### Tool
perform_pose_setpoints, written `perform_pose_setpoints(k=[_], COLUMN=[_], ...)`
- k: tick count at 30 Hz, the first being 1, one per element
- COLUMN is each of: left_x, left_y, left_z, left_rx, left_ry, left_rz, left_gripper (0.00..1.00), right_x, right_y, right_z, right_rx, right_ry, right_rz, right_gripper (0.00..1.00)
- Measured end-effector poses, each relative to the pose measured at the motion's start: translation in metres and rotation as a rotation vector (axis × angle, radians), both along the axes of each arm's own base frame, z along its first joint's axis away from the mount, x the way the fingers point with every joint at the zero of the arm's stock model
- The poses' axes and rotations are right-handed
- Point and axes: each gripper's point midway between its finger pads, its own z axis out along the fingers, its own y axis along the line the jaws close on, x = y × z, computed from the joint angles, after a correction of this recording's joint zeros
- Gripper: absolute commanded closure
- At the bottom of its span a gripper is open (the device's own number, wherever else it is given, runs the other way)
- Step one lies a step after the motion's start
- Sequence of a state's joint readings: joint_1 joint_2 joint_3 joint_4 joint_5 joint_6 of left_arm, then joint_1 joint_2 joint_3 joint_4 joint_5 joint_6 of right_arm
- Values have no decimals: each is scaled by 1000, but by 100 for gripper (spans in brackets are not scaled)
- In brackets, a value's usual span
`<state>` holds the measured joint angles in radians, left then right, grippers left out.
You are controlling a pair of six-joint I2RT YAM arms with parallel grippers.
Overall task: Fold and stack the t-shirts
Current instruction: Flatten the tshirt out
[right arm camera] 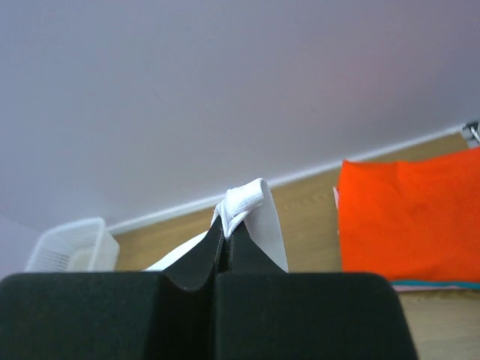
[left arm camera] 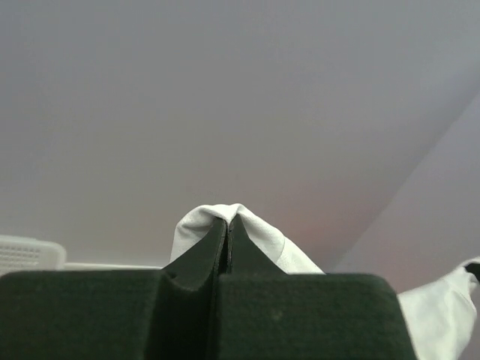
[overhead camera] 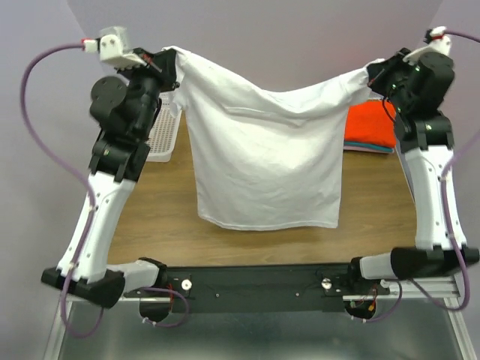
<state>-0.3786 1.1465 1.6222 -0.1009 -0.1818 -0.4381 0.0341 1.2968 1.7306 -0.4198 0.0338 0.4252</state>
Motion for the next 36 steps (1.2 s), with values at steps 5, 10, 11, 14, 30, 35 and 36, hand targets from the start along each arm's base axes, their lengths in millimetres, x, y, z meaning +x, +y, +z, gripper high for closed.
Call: perform_pose_setpoints(k=[5, 10, 11, 14, 30, 35, 36], left_x=[96, 124, 118, 90, -46, -67, -68], left_y=[15, 22, 21, 23, 49, 31, 29], left_z=[-34, -27, -23, -27, -415, -437, -433], left_rx=[87, 113, 114, 111, -44, -77, -77], left_ry=[137, 167, 156, 139, 844, 921, 915], left_rz=[31, 20, 13, 4, 66, 20, 18], left_gripper=[100, 100, 100, 100, 41, 2, 2], right_x=[77, 87, 84, 64, -57, -83, -83], right_y=[3, 10, 11, 15, -3, -18, -20], right_z=[-53, -37, -31, -14, -268, -338, -342], right_rx=[-24, -35, -36, -35, -2, -31, -35], right_ry=[157, 121, 108, 65, 660, 880, 896], right_rz=[10, 49, 55, 82, -16, -107, -120], right_gripper=[99, 99, 99, 99, 73, 0, 0])
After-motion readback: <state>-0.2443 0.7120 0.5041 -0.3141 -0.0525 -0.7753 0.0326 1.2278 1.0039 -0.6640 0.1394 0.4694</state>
